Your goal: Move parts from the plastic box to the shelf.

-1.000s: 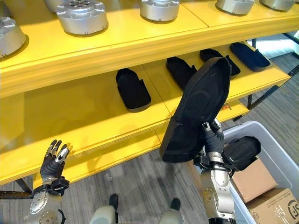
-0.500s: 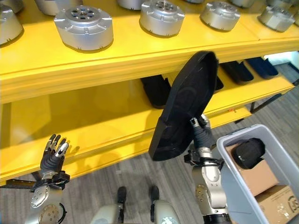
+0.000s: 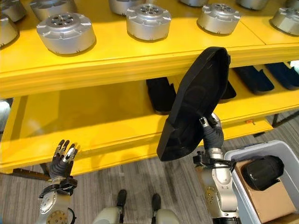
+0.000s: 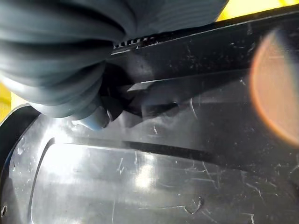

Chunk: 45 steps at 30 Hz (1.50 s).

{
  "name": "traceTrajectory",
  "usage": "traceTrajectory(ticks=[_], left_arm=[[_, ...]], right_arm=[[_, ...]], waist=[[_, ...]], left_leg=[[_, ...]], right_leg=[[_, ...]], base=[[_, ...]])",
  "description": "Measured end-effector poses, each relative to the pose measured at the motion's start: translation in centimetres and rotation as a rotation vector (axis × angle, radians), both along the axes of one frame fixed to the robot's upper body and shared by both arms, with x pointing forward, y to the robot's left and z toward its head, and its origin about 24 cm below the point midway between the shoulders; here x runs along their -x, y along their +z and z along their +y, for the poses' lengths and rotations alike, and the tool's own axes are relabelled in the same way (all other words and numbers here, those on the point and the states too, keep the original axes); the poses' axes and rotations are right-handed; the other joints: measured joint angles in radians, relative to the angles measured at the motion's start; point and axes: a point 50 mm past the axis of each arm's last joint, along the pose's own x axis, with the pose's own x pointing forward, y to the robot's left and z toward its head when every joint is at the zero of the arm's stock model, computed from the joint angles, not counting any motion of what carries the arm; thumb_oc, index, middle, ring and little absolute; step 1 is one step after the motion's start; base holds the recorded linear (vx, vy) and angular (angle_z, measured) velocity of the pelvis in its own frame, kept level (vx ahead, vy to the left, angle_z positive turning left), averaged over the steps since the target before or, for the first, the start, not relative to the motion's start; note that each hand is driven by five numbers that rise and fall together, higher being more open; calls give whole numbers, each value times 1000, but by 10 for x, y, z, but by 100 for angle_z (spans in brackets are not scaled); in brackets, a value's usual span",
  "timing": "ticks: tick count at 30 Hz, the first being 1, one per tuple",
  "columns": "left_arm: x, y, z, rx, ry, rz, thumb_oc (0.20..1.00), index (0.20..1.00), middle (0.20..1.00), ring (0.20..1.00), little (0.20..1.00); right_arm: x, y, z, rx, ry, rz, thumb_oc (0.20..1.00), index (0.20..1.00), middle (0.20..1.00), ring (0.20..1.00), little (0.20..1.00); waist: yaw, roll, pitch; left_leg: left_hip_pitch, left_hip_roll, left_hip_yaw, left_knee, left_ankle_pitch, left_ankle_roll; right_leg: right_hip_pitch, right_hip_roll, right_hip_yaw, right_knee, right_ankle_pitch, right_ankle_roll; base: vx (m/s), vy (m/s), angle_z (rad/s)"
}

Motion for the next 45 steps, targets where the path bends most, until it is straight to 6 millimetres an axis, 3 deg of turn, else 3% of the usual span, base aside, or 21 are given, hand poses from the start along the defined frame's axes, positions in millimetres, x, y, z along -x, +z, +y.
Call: traceTrajectory(ticks=[2, 3, 4, 5, 6, 7, 8, 10, 11, 12, 13, 14, 16, 20, 23, 27, 30, 39, 45], left_arm=[[-5, 4, -2, 1, -8, -19, 1000, 1000, 1000, 1000, 1000], [-9, 7, -1, -12, -20, -31, 1000, 1000, 1000, 1000, 1000], [-13, 11, 0, -29, -33, -44, 1000, 1000, 1000, 1000, 1000], [-16, 13, -1, -33, -47, -52, 1000, 1000, 1000, 1000, 1000], [-20, 15, -5, -21, -58, -63, 1000, 1000, 1000, 1000, 1000], [-21, 15, -8, -14, -67, -69, 1000, 1000, 1000, 1000, 1000], [-21, 15, -10, -11, -75, -67, 1000, 1000, 1000, 1000, 1000], [-23, 16, -16, -4, -93, -75, 1000, 1000, 1000, 1000, 1000], [-24, 16, -16, -2, -91, -78, 1000, 1000, 1000, 1000, 1000], [-26, 20, -11, -17, -83, -92, 1000, 1000, 1000, 1000, 1000], [-25, 19, -10, -24, -85, -85, 1000, 1000, 1000, 1000, 1000], [-22, 17, -8, -29, -82, -72, 1000, 1000, 1000, 1000, 1000], [-22, 18, -7, -37, -82, -72, 1000, 1000, 1000, 1000, 1000], [-14, 13, 0, -50, -60, -39, 1000, 1000, 1000, 1000, 1000], [-11, 12, 5, -62, -50, -30, 1000, 1000, 1000, 1000, 1000], [-3, 9, 14, -69, -7, -9, 1000, 1000, 1000, 1000, 1000], [-1, 8, 16, -69, 10, 4, 1000, 1000, 1000, 1000, 1000], [0, 6, 14, -62, 15, 12, 1000, 1000, 1000, 1000, 1000], [-1, 6, 11, -58, -1, 13, 1000, 1000, 1000, 1000, 1000]], right_arm=[[-3, 3, -1, 3, -5, -9, 200, 200, 200, 200, 200], [-5, 2, 0, -17, -13, -8, 200, 200, 200, 200, 200], [-5, 1, 4, -49, -16, -11, 200, 200, 200, 200, 200], [-5, 0, 5, -61, -21, -12, 200, 200, 200, 200, 200], [-5, 1, 4, -57, -26, -13, 200, 200, 200, 200, 200], [-5, 1, 3, -59, -33, -11, 200, 200, 200, 200, 200], [-5, 1, 3, -61, -36, -10, 200, 200, 200, 200, 200], [-6, 4, 1, -57, -39, -19, 200, 200, 200, 200, 200], [-7, 5, -2, -58, -47, -22, 200, 200, 200, 200, 200], [-4, -3, 3, -111, -45, -1, 200, 200, 200, 200, 200], [-4, -4, 6, -140, -40, 0, 200, 200, 200, 200, 200], [-5, -7, 9, -167, -29, 9, 200, 200, 200, 200, 200], [-3, -9, 8, -166, -36, 22, 200, 200, 200, 200, 200], [0, -25, -11, -223, -176, 81, 200, 200, 200, 200, 200], [14, -38, -33, -267, -324, 125, 200, 200, 200, 200, 200], [36, -53, -60, -335, -529, 167, 200, 200, 200, 200, 200], [41, -57, -68, -350, -597, 170, 200, 200, 200, 200, 200], [25, -57, -51, -435, -522, 170, 200, 200, 200, 200, 200], [7, -47, -32, -389, -396, 157, 200, 200, 200, 200, 200]], waist=[[-2, 8, 12], [-3, -13, 29], [-2, -43, 46], [-14, -52, 51], [-31, -41, 56], [-47, -27, 55], [-52, -15, 52], [-51, 35, 40], [-46, 74, 43], [-39, 36, 67], [-41, 26, 72], [-24, 19, 74], [-23, 3, 76], [-23, -9, 70], [-38, -19, 71], [-69, -26, 66], [-83, -27, 65], [-69, -21, 60], [-46, -22, 59]], left_leg=[[-10, 22, 15, 14, -36, 9], [-16, 32, 30, 63, -73, 25], [-30, 70, 44, 122, -86, 13], [-41, 126, 65, 145, -91, 3], [-41, 193, 116, 147, -91, -3], [-29, 229, 122, 133, -89, -13], [-7, 237, 110, 110, -91, -22], [31, 201, 87, 59, -91, -24], [39, 175, 103, 61, -95, -99], [12, 91, 106, 147, -126, -70], [-11, 66, 106, 207, -155, -58], [-43, 45, 127, 299, -215, -24], [-53, 30, 137, 343, -238, -8], [-72, 33, 152, 427, -291, 13], [-77, 44, 161, 467, -316, 13], [-78, 57, 181, 477, -333, 11], [-77, 63, 183, 482, -335, 5], [-79, 81, 195, 477, -334, 1], [-80, 81, 192, 477, -333, 0]], right_leg=[[-40, 0, -12, 100, -43, -27], [-43, -18, -23, 126, -49, -36], [-46, -44, -30, 141, -51, -35], [-52, -62, -47, 157, -60, -26], [-55, -78, -68, 186, -75, -16], [-66, -95, -82, 223, -105, 0], [-77, -109, -82, 255, -127, 10], [-141, -156, -61, 347, -161, 51], [-175, -183, -49, 404, -174, 86], [-176, -267, -32, 430, -176, 107], [-172, -291, -23, 431, -173, 117], [-170, -307, 18, 420, -162, 117], [-159, -313, 35, 407, -160, 113], [-150, -312, 56, 399, -154, 123], [-155, -299, 73, 399, -149, 131], [-158, -290, 87, 387, -141, 145], [-160, -283, 93, 384, -139, 149], [-170, -268, 101, 386, -137, 153], [-169, -268, 100, 388, -137, 153]], base=[[-51, 88, 25], [-16, 141, 25], [0, 165, 37], [28, 173, 57], [27, 215, 72], [8, 241, 63], [-13, 186, 45], [-3, 172, 23], [-6, 285, 33], [-11, 277, 33], [18, 241, 6], [40, 179, -13], [49, 138, -9], [33, 62, -14], [68, 67, -13], [54, 37, -21], [24, 15, -10], [8, 3, -4], [-1, -3, 1]])
